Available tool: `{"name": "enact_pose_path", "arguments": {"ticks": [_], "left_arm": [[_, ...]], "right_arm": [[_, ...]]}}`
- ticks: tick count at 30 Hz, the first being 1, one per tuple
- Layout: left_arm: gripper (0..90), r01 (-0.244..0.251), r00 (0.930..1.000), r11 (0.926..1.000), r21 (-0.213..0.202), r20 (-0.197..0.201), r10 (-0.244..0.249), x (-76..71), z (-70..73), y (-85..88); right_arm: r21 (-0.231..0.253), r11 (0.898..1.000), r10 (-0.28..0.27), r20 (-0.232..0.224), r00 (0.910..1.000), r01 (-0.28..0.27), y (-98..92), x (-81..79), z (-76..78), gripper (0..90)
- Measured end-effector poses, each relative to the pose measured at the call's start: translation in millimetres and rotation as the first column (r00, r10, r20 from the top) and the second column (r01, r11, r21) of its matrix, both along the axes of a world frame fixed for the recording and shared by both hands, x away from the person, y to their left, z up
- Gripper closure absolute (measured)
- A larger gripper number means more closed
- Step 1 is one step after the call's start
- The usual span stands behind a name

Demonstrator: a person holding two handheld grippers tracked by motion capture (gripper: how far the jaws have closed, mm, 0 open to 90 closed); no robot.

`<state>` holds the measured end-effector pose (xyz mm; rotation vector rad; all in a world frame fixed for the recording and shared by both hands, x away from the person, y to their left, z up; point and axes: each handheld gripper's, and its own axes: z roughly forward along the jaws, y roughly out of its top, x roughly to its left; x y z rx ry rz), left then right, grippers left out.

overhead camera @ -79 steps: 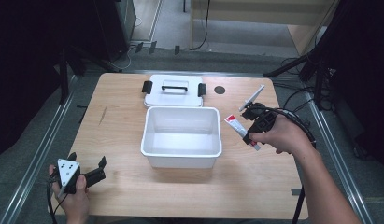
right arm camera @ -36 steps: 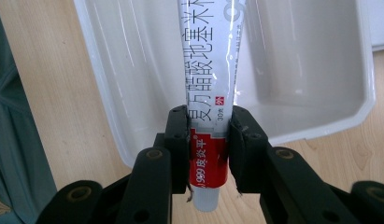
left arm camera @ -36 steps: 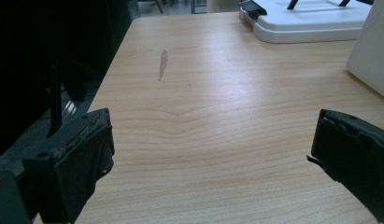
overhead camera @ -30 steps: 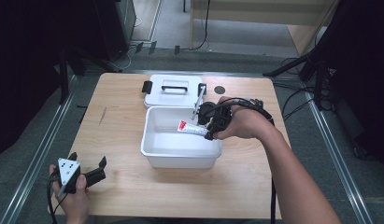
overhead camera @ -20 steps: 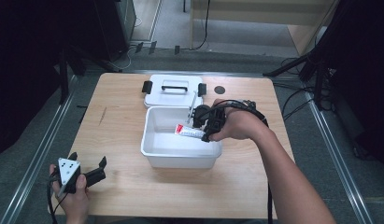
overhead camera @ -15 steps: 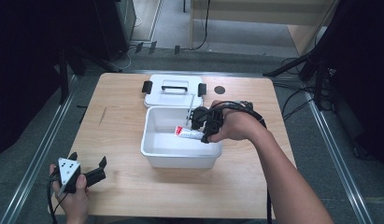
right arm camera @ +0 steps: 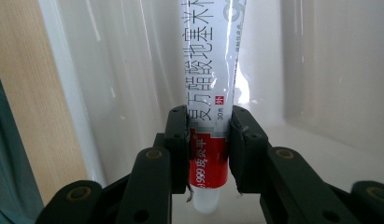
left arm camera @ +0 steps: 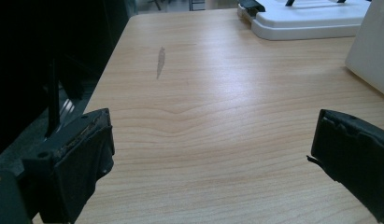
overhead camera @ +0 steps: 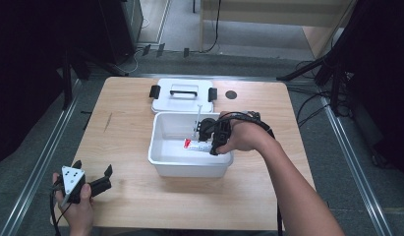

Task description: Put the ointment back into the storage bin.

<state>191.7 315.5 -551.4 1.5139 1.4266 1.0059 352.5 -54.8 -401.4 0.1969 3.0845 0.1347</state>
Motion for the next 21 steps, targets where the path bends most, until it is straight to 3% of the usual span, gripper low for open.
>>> {"name": "enact_pose_path", "arguments": {"ticks": [21], "left_arm": [[0.2,0.005,1.0,1.0,-0.007,-0.003,-0.005,0.2,0.1,1.0]], "right_arm": [[-0.074,0.997,0.003,-0.05,0.9987,-0.007,10.4,0.8,-37.4,71.8]]}}
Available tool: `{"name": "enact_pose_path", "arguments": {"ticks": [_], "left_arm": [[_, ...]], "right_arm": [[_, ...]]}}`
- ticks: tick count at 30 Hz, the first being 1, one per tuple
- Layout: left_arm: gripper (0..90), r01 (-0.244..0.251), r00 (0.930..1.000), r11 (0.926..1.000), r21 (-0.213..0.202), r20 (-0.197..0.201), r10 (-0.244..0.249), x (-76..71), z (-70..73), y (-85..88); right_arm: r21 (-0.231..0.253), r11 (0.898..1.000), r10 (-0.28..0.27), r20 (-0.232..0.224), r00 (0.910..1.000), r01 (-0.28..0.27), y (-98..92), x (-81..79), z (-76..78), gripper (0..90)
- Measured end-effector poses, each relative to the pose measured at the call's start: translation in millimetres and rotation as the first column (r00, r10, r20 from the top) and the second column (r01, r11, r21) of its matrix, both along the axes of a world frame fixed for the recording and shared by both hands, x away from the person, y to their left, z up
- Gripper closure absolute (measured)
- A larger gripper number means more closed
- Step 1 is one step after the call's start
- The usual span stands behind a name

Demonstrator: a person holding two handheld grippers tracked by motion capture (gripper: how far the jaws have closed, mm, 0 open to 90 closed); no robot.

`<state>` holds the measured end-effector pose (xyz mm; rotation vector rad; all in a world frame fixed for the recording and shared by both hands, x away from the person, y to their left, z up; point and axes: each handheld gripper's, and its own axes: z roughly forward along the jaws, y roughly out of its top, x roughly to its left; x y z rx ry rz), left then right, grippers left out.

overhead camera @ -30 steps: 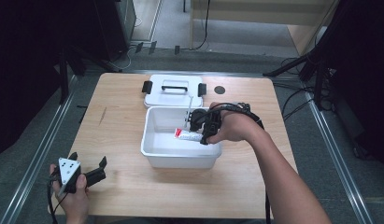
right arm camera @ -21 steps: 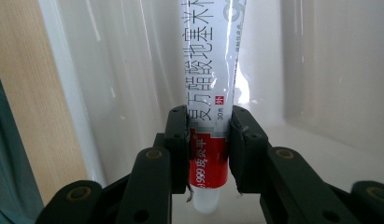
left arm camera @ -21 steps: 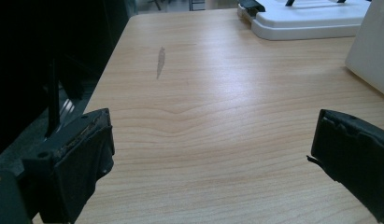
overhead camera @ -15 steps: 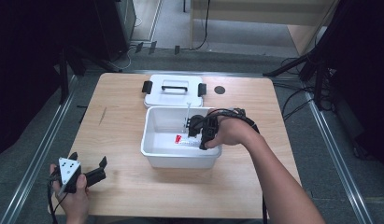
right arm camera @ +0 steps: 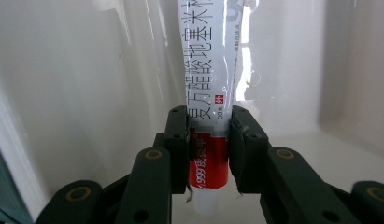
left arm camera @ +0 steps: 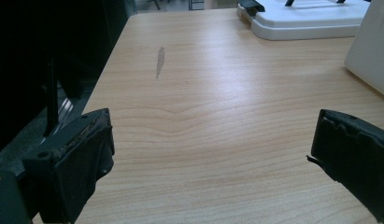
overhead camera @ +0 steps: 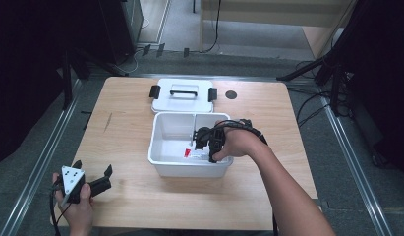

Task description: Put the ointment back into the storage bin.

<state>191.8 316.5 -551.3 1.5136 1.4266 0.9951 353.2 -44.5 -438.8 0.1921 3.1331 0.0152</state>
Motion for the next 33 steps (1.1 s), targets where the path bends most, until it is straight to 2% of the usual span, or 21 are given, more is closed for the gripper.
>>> {"name": "enact_pose_path", "arguments": {"ticks": [7,10,17,27,33], "left_arm": [[0.2,0.001,1.0,1.0,0.0,-0.001,-0.001,-0.2,0.1,0.3],[0.2,0.001,1.0,1.0,0.0,-0.001,-0.001,-0.2,0.1,0.3],[0.2,0.001,1.0,1.0,0.0,-0.001,-0.001,-0.2,0.1,0.3],[0.3,0.0,1.0,1.0,0.003,-0.001,0.0,-0.4,0.1,0.2],[0.3,-0.002,1.0,1.0,0.002,0.002,0.002,-0.5,0.0,-0.5]], "right_arm": [[-0.038,0.999,-0.011,-0.018,0.9998,0.01,4.1,-0.1,-7.3,71.8],[-0.038,0.999,-0.017,-0.009,0.9998,0.017,4.9,1.1,-8.8,71.7],[-0.042,0.999,-0.017,-0.025,0.9995,0.016,5.1,0.4,-9.8,71.4],[-0.022,0.999,-0.04,-0.026,0.9988,0.04,2.1,0.2,-3.8,70.7],[0.011,0.998,-0.06,-0.002,0.9982,0.06,-4.3,1.1,6.6,74.1]]}}
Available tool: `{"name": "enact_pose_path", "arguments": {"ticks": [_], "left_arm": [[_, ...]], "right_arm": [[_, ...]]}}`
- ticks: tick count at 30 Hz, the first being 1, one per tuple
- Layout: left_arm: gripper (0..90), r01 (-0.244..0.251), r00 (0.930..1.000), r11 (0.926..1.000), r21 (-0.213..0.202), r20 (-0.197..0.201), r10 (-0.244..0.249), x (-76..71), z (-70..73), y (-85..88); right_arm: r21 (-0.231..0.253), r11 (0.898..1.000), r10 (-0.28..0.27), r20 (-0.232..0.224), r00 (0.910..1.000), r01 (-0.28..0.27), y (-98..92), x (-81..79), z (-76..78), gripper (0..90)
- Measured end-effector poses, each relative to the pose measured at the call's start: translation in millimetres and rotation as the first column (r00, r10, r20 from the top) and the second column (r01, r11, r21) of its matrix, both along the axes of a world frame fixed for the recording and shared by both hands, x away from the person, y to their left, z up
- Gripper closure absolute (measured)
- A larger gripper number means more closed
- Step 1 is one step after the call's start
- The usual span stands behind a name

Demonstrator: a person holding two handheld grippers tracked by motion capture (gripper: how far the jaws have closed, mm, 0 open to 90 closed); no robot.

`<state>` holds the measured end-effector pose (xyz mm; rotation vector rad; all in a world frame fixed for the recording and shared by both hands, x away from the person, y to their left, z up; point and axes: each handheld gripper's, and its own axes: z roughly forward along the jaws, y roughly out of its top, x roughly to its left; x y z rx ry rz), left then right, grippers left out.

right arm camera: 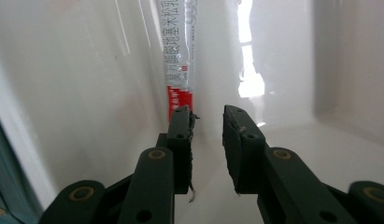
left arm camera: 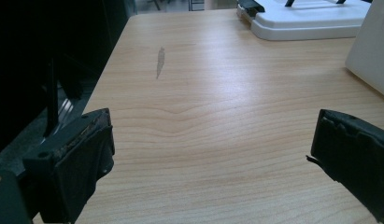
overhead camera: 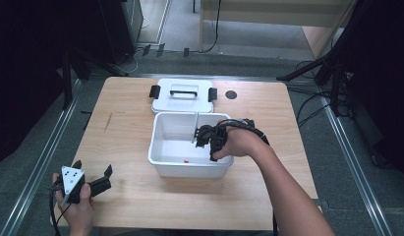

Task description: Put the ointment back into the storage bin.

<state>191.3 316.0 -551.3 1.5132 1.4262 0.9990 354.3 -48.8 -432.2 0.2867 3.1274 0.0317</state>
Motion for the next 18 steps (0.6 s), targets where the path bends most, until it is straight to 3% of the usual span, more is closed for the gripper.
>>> {"name": "enact_pose_path", "arguments": {"ticks": [5,18], "left_arm": [[0.3,-0.001,1.0,1.0,0.003,0.0,0.001,0.0,0.0,-0.3],[0.3,-0.002,1.0,1.0,0.008,0.0,0.002,-0.3,0.1,-0.5]], "right_arm": [[0.049,0.999,-0.021,0.007,0.9998,0.02,-7.1,-0.7,12.8,76.9],[0.114,0.992,-0.059,0.029,0.9978,0.055,-24.1,-7.5,46.7,79.6]]}}
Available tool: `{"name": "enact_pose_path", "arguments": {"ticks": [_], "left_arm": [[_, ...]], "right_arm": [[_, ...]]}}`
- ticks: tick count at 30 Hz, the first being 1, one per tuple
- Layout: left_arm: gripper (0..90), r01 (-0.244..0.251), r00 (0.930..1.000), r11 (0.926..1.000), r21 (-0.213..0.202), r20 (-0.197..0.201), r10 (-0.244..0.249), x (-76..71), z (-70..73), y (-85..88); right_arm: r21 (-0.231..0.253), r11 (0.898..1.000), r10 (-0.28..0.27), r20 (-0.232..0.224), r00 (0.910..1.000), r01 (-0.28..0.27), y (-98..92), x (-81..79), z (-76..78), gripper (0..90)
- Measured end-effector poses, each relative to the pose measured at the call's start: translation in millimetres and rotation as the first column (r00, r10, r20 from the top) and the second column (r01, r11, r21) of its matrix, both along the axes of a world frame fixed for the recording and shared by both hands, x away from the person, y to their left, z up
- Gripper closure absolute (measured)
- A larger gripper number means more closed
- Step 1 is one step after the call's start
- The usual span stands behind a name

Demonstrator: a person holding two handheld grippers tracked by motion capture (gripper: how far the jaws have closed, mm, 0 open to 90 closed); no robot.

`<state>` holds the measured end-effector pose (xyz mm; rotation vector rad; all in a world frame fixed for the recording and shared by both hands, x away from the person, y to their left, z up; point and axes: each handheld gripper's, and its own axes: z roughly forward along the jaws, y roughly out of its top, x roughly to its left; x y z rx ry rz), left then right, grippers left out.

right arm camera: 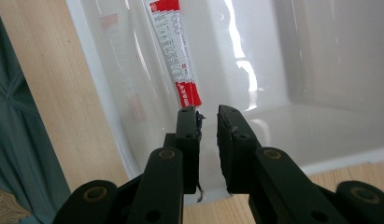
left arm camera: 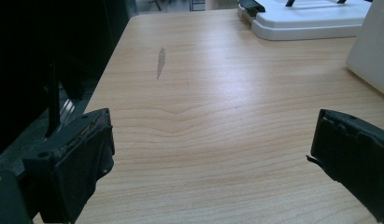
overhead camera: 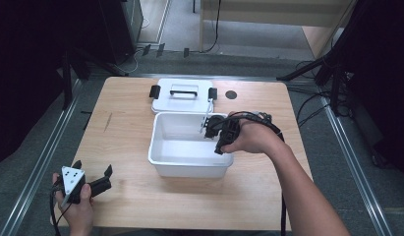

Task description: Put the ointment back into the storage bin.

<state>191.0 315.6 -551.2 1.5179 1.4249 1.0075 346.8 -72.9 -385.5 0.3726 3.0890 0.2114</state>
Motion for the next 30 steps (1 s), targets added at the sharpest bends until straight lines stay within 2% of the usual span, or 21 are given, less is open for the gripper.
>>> {"name": "enact_pose_path", "arguments": {"ticks": [8,9,16,22,28,30], "left_arm": [[0.3,-0.001,1.0,1.0,0.002,0.0,0.001,0.0,0.0,-0.3],[0.3,-0.001,1.0,1.0,0.003,0.002,0.001,0.1,-0.1,-0.4],[0.3,-0.002,1.0,1.0,0.003,0.001,0.002,0.1,-0.1,-0.5],[0.3,-0.003,1.0,1.0,0.003,0.002,0.003,0.1,-0.1,-0.5],[0.3,-0.004,1.0,1.0,0.001,0.003,0.004,0.0,-0.2,-0.7],[0.3,-0.003,1.0,1.0,0.002,0.003,0.003,0.0,-0.2,-0.6]], "right_arm": [[0.05,0.998,-0.047,0.01,0.9988,0.047,-23.0,-0.5,19.2,79.9],[0.051,0.997,-0.064,0.006,0.9979,0.064,-27.3,-1.2,21.5,79.7],[0.065,0.994,-0.092,0.016,0.9956,0.091,-50.8,-0.5,29.1,79.5],[0.048,0.992,-0.118,0.016,0.9928,0.118,-66.9,0.3,27.4,78.3],[0.057,0.99,-0.131,0.025,0.9911,0.129,-81.5,0.6,21.2,74.5],[0.058,0.987,-0.151,0.029,0.9882,0.149,-87.5,0.8,16.5,72.7]]}}
